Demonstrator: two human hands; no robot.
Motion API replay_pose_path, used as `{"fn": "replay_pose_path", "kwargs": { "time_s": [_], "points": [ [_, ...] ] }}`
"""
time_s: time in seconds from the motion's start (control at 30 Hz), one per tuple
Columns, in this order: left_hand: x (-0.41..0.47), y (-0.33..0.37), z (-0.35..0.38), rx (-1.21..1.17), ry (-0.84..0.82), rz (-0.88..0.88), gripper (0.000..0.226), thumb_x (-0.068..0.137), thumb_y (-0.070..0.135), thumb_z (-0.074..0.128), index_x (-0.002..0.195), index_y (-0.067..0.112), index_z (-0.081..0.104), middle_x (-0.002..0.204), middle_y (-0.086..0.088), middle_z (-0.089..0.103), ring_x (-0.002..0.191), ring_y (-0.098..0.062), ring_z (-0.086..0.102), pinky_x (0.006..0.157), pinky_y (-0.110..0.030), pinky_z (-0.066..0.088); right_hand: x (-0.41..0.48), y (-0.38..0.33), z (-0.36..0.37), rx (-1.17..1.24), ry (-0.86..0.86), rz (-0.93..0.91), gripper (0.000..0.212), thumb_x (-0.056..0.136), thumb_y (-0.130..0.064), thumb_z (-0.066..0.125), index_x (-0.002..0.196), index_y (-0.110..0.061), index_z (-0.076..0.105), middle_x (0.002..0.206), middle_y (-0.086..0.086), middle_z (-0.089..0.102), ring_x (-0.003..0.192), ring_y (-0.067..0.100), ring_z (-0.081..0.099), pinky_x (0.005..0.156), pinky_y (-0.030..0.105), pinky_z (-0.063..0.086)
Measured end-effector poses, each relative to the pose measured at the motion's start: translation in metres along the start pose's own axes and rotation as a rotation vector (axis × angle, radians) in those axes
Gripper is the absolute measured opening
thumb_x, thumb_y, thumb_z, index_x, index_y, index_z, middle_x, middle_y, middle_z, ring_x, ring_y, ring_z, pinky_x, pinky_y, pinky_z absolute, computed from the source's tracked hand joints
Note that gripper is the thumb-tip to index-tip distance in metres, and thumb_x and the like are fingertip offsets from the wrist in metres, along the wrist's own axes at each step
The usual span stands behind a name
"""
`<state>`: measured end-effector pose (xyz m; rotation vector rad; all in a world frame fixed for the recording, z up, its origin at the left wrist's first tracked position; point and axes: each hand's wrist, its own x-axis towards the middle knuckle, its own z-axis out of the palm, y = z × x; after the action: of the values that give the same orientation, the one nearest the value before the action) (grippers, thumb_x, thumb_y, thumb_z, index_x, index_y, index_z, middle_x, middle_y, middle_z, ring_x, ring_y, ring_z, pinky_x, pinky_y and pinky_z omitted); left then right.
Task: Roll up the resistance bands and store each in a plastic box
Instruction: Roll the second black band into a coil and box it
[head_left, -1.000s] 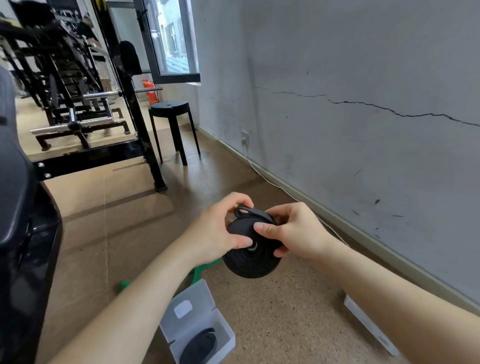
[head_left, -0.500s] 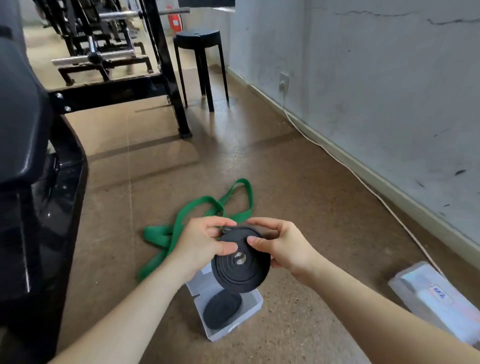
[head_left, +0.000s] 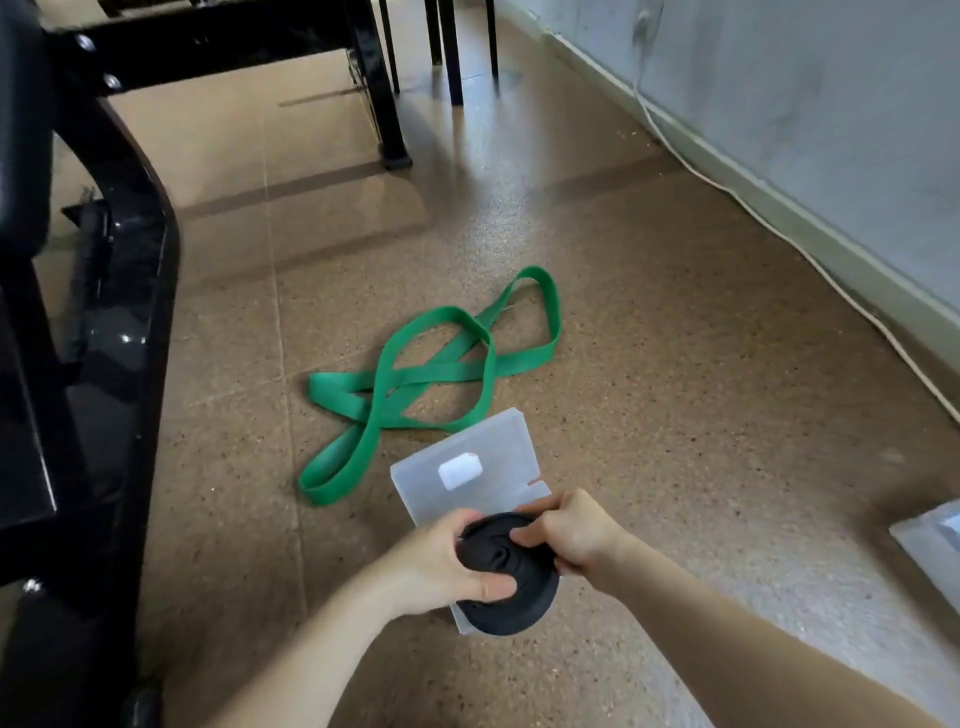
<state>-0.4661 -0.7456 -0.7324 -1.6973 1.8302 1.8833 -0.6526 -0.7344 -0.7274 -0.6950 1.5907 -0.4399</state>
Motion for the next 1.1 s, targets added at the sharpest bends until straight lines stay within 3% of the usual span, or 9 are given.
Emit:
{"fn": "replay_pose_path", "kwargs": {
  "time_s": [0.17, 0.27, 0.33, 0.47, 0.6, 0.7, 0.8, 0.93, 1.1],
  "points": [
    [0.013, -0.013, 0.004, 0.204, -0.136, 0.082, 0.106, 0.041, 0.047, 0.091, 0.131, 0.05, 0.035, 0.133, 0.022, 0.049, 0.123, -0.004, 0.05, 0.097, -0.037, 0.051, 0.02, 0.004, 0.007, -0.021, 0.001, 0.043, 0.022, 0.079, 0.005, 0.065, 0.1, 0.008, 0.071, 0.068, 0.011, 0.059, 0.033, 0.009, 0.045, 0.036, 0.017, 0.033],
    [0.015, -0.015, 0.002, 0.16, -0.118, 0.066, 0.102, 0.043, 0.047, 0.09, 0.131, 0.046, 0.037, 0.131, 0.022, 0.051, 0.121, -0.003, 0.051, 0.098, -0.035, 0.05, 0.036, 0.009, 0.013, 0.036, 0.009, 0.05, 0.027, 0.074, 0.007, 0.065, 0.099, 0.005, 0.072, 0.092, 0.017, 0.072, 0.079, 0.029, 0.07, 0.071, 0.039, 0.06],
    [0.016, -0.014, -0.001, 0.1, -0.117, 0.038, 0.095, 0.048, 0.041, 0.087, 0.131, 0.042, 0.042, 0.128, 0.022, 0.054, 0.12, -0.002, 0.051, 0.102, -0.035, 0.047, 0.046, 0.01, 0.016, 0.054, 0.03, 0.063, 0.028, 0.069, 0.005, 0.067, 0.096, 0.0, 0.073, 0.101, 0.02, 0.072, 0.095, 0.036, 0.069, 0.086, 0.052, 0.057],
    [0.017, -0.017, 0.0, 0.022, -0.036, -0.012, 0.086, 0.047, 0.039, 0.081, 0.126, 0.042, 0.048, 0.124, 0.02, 0.06, 0.117, -0.005, 0.054, 0.103, -0.038, 0.045, 0.05, 0.008, 0.019, 0.062, 0.066, 0.119, 0.03, 0.062, -0.004, 0.07, 0.091, 0.003, 0.071, 0.095, 0.026, 0.072, 0.082, 0.038, 0.071, 0.07, 0.039, 0.059],
    [0.013, -0.016, 0.01, 0.161, 0.03, -0.028, 0.079, 0.06, 0.045, 0.076, 0.13, 0.043, 0.038, 0.131, 0.017, 0.052, 0.121, -0.011, 0.05, 0.102, -0.039, 0.044, 0.045, 0.006, 0.016, -0.075, 0.124, 0.126, 0.002, 0.082, -0.002, 0.063, 0.081, -0.002, 0.063, 0.06, 0.008, 0.053, 0.04, 0.016, 0.044, 0.033, 0.016, 0.029],
    [0.01, -0.012, 0.021, 0.382, 0.087, 0.021, 0.077, 0.073, 0.049, 0.07, 0.136, 0.042, 0.027, 0.14, 0.013, 0.042, 0.128, -0.014, 0.042, 0.098, -0.033, 0.041, 0.048, 0.013, 0.016, -0.176, 0.083, 0.083, 0.019, 0.081, -0.004, 0.059, 0.095, -0.001, 0.073, 0.082, 0.015, 0.069, 0.074, 0.026, 0.067, 0.062, 0.033, 0.058],
    [0.011, -0.013, 0.03, 0.62, 0.074, 0.004, 0.084, 0.084, 0.055, 0.058, 0.149, 0.03, 0.012, 0.153, 0.008, 0.027, 0.139, -0.02, 0.03, 0.104, -0.04, 0.04, 0.046, 0.014, 0.017, -0.359, 0.05, 0.039, 0.028, 0.087, -0.011, 0.057, 0.11, -0.011, 0.072, 0.108, 0.013, 0.07, 0.105, 0.029, 0.065, 0.093, 0.04, 0.053],
    [0.013, -0.011, 0.035, 0.794, 0.038, -0.048, 0.081, 0.093, 0.055, 0.044, 0.153, 0.022, -0.001, 0.161, 0.006, 0.011, 0.142, -0.023, 0.025, 0.106, -0.042, 0.037, 0.041, 0.016, 0.019, -0.563, 0.076, -0.009, 0.042, 0.093, -0.028, 0.055, 0.131, -0.011, 0.054, 0.126, 0.011, 0.063, 0.116, 0.027, 0.058, 0.094, 0.033, 0.048],
    [0.015, -0.007, 0.037, 0.855, 0.059, -0.074, 0.079, 0.092, 0.056, 0.041, 0.153, 0.022, 0.003, 0.159, 0.005, 0.017, 0.14, -0.024, 0.028, 0.105, -0.044, 0.037, 0.023, 0.022, 0.01, -0.577, 0.05, -0.097, 0.05, 0.075, -0.035, 0.072, 0.118, -0.014, 0.056, 0.114, 0.008, 0.064, 0.105, 0.024, 0.06, 0.088, 0.037, 0.052]
  ]
}}
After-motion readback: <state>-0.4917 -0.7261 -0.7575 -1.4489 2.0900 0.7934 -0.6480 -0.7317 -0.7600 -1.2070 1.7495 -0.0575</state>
